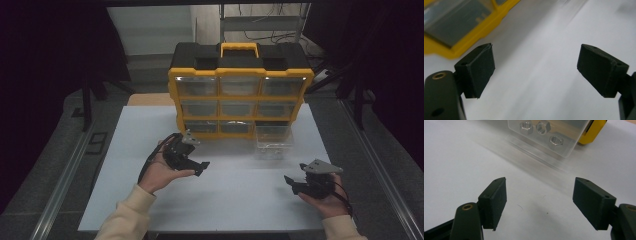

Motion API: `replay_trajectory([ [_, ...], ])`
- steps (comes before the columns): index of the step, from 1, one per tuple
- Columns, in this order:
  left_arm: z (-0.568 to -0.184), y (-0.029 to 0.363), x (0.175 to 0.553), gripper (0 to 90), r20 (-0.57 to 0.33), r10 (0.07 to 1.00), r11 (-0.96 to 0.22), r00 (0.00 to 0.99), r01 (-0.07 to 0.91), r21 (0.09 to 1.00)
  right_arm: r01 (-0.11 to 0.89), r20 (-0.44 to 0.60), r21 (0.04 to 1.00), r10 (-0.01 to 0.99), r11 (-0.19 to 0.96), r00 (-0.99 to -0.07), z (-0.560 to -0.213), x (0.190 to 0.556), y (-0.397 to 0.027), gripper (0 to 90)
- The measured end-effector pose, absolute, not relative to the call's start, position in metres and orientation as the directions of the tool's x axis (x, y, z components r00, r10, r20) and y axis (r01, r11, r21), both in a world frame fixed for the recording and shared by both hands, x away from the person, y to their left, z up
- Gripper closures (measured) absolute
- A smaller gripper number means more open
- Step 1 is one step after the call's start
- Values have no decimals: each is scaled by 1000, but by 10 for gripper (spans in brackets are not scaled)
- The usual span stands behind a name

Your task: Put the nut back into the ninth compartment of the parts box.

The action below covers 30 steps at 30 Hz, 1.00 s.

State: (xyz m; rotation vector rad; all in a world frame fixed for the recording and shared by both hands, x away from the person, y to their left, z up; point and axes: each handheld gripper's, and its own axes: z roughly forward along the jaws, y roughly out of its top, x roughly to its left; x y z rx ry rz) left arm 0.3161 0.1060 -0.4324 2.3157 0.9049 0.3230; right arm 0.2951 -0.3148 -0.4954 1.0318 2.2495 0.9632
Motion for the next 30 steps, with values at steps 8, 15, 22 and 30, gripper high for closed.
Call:
replay_trajectory([
  [8, -456, 141, 296, 152, -21, 727, -518, 687, 568, 640, 449, -134, 760, 789, 470, -600, -495, 295, -314, 283],
  [15, -473, 166, 279, 157, -42, 761, -479, 648, 604, 636, 446, -135, 761, 787, 472, -602, -495, 295, -314, 283],
  [22, -485, 185, 268, 156, -53, 781, -458, 623, 627, 631, 446, -138, 759, 786, 475, -602, -495, 296, -313, 283],
  [30, -494, 199, 267, 159, -65, 810, -418, 583, 650, 634, 447, -138, 757, 785, 477, -604, -496, 297, -312, 284],
])
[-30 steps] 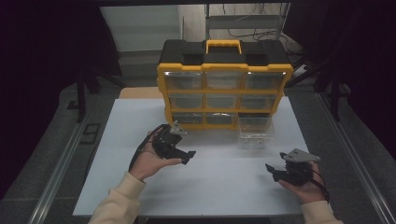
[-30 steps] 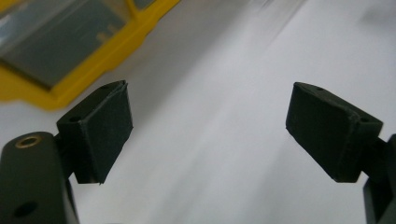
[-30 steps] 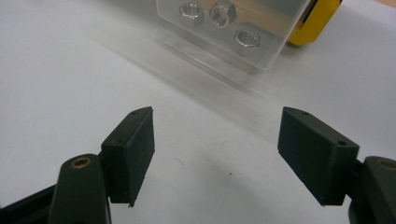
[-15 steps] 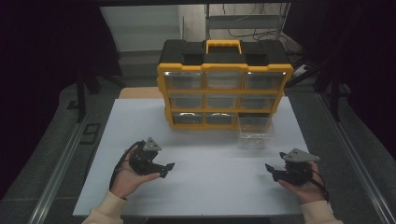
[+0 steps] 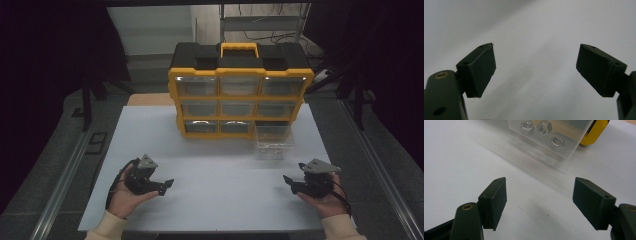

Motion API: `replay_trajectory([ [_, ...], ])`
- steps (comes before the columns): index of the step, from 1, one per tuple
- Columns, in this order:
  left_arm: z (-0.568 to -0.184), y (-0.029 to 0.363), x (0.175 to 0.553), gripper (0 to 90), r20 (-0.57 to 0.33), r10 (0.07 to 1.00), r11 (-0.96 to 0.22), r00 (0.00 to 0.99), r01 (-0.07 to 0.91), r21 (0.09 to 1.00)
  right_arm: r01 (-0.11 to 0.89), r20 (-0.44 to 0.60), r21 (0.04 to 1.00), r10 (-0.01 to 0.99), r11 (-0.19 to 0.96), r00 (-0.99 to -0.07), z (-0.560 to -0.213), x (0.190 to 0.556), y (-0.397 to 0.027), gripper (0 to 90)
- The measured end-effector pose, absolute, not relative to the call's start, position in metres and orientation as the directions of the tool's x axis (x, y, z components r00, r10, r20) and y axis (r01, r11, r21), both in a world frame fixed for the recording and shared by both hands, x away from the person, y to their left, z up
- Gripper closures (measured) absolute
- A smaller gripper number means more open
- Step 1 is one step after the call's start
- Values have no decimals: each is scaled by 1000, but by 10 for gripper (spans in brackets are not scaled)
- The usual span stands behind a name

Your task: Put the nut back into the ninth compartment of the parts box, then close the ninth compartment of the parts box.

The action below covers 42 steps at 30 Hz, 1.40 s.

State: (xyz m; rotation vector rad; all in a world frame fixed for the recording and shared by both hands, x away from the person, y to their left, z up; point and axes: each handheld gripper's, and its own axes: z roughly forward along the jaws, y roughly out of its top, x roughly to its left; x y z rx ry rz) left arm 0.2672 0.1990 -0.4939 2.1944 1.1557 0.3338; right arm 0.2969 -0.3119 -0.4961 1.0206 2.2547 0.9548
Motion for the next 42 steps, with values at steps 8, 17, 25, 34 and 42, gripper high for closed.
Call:
replay_trajectory([
  [8, -497, 202, 266, 161, -65, 819, -403, 570, 653, 641, 443, -140, 758, 783, 479, -607, -496, 297, -311, 284],
  [17, -496, 206, 264, 160, -60, 829, -391, 556, 653, 648, 433, -149, 761, 780, 483, -608, -494, 297, -309, 284],
  [25, -495, 206, 264, 159, -60, 827, -391, 560, 647, 655, 440, -144, 766, 791, 469, -594, -494, 297, -306, 276],
  [34, -498, 202, 267, 156, -56, 817, -408, 574, 645, 646, 446, -141, 786, 826, 429, -546, -488, 300, -296, 274],
  [42, -498, 203, 268, 152, -75, 814, -401, 576, 650, 645, 461, -135, 783, 838, 417, -529, -489, 312, -285, 281],
])
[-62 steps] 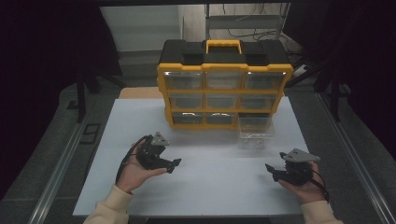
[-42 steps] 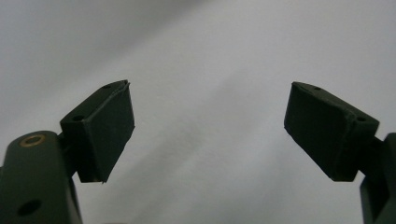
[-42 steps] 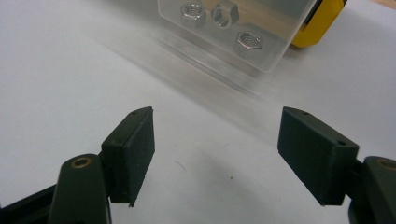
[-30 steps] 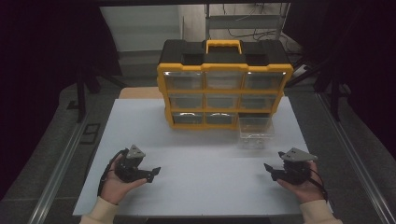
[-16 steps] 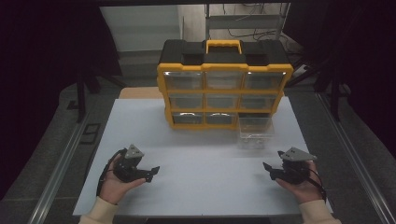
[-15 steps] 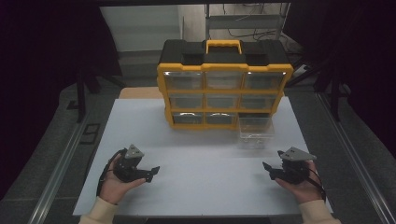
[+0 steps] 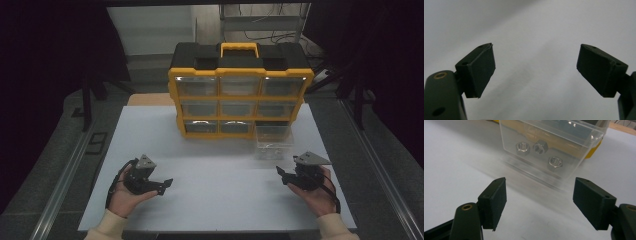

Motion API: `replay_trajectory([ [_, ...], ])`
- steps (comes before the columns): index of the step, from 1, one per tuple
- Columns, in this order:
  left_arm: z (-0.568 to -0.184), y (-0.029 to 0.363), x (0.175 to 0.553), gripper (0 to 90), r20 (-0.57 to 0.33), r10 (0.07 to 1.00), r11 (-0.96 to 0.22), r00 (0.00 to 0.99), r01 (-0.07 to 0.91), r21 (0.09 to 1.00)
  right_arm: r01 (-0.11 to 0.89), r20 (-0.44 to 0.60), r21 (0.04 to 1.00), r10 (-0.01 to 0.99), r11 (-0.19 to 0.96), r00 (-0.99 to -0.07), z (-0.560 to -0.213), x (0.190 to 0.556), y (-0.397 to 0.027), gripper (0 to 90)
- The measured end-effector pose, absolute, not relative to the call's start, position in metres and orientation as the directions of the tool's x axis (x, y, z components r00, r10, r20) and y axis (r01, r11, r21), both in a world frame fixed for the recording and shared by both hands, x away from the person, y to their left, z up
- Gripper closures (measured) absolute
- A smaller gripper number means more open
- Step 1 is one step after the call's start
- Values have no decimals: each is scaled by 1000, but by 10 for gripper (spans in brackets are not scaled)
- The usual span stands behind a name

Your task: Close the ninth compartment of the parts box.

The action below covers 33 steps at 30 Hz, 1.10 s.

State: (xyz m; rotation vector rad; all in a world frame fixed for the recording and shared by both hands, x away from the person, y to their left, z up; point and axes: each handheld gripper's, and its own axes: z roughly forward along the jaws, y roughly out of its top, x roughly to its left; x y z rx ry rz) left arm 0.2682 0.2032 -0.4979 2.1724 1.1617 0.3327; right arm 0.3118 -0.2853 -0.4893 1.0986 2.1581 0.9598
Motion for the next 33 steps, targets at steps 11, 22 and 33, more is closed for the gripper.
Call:
replay_trajectory([
  [11, -497, 204, 271, 153, -59, 823, -401, 565, 652, 643, 491, -115, 769, 844, 409, -524, -488, 324, -273, 507],
  [22, -497, 204, 272, 153, -61, 821, -403, 568, 652, 642, 482, -126, 757, 822, 441, -555, -489, 332, -259, 805],
  [33, -499, 203, 272, 154, -59, 822, -405, 567, 653, 640, 473, -153, 743, 808, 474, -570, -492, 341, -248, 900],
])
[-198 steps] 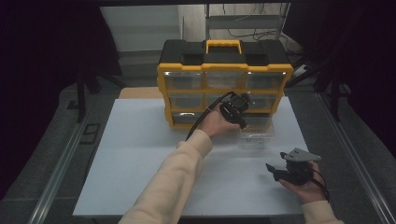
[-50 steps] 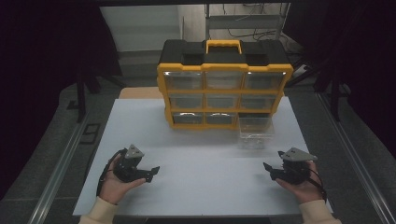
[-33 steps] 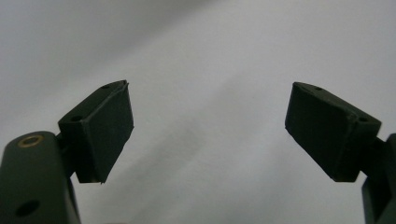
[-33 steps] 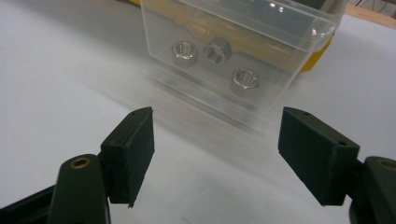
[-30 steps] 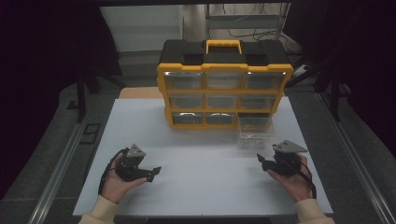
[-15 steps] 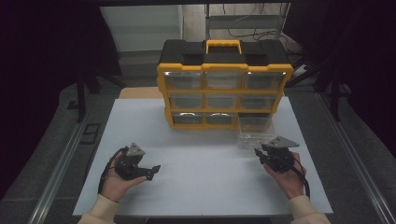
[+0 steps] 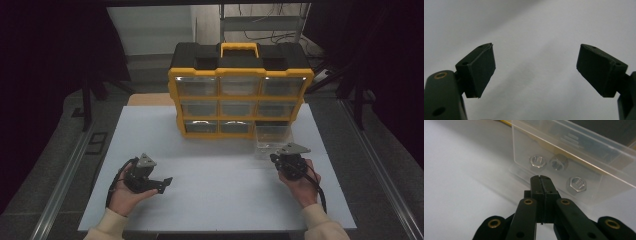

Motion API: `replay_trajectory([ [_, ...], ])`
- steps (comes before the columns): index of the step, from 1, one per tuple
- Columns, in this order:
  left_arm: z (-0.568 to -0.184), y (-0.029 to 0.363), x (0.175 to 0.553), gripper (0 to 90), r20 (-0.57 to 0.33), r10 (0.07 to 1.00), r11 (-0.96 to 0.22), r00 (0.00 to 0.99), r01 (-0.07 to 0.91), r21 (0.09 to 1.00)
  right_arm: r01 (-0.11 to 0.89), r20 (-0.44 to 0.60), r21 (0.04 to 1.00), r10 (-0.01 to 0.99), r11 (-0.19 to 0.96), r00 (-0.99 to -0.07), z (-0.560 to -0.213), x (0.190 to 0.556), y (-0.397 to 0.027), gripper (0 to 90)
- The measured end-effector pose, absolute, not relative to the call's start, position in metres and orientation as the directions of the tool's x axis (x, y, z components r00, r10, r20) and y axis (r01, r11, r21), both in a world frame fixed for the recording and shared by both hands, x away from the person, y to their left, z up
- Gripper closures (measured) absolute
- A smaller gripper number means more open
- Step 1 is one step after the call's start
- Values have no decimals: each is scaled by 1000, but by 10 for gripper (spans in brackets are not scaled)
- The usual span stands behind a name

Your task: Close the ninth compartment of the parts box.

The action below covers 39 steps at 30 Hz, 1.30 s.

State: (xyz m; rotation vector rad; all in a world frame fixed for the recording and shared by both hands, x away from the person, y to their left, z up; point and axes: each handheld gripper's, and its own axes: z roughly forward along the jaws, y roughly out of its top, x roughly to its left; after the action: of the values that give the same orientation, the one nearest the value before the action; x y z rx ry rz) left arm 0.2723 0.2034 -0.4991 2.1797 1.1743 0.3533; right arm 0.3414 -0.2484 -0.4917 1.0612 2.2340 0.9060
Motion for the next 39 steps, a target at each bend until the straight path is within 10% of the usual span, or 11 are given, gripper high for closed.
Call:
replay_trajectory([
  [39, -500, 203, 276, 154, -47, 819, -417, 573, 648, 638, 457, -168, 766, 827, 453, -537, -492, 368, -234, 900],
])
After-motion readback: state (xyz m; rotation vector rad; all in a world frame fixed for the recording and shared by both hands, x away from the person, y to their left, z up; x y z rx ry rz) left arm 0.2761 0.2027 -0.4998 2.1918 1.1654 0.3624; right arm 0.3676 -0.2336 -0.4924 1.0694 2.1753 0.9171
